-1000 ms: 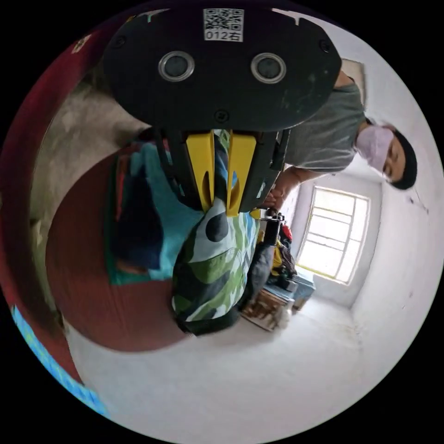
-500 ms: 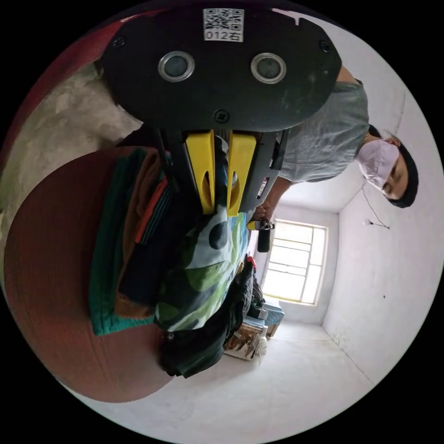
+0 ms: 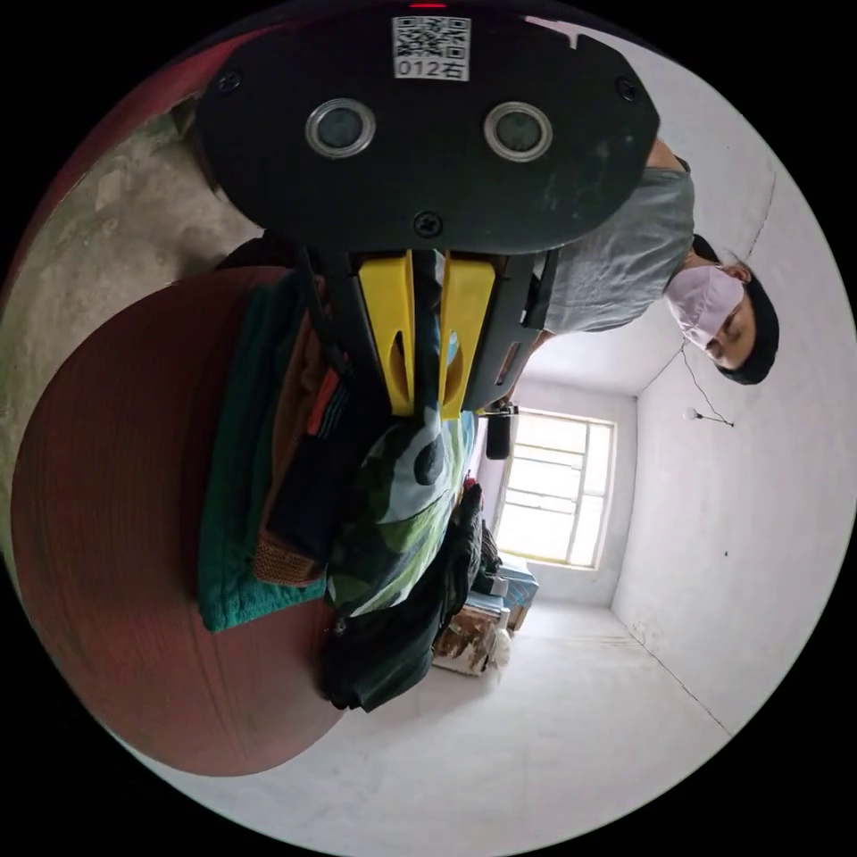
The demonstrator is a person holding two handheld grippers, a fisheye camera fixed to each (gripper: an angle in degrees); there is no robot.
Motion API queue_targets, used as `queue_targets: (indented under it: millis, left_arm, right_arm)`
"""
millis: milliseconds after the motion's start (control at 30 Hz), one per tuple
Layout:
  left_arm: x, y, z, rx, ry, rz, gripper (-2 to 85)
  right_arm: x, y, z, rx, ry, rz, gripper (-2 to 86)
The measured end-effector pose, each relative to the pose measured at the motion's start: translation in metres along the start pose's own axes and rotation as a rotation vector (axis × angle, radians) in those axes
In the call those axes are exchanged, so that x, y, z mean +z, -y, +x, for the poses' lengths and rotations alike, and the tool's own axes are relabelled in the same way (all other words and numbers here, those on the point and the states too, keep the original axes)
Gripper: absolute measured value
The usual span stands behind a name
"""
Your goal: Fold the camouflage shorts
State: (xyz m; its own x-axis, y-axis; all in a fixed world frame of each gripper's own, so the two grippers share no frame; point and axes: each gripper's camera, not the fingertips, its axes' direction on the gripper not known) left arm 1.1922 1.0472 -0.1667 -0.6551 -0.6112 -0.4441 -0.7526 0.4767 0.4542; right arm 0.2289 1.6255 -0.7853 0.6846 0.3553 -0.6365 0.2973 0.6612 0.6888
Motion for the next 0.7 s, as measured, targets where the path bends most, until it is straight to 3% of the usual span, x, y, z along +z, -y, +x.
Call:
queue_targets:
  millis: [300,467,567,700]
  left_arm:
    - [0.022,-0.051,0.032,0.056,0.151,-0.060,6.9]
    - [0.047,-0.068,0.031,-0.001,0.118,-0.057,4.4]
    - [0.056,-0.080,0.046,0.009,0.099,-0.063,3.6]
    - [0.029,-0.107,0.090,0.062,0.219,0.124,2.9]
  right_arm:
    - [0.008,-0.078,-0.044,-0.013,-0.145,0.008,6.9]
    - [0.043,-0.092,-0.032,-0.040,-0.254,0.003,4.3]
    - [0.053,-0.101,-0.018,-0.024,-0.183,-0.004,5.7]
    - [0.046,-0.113,-0.030,-0.074,-0.256,0.051,7.0]
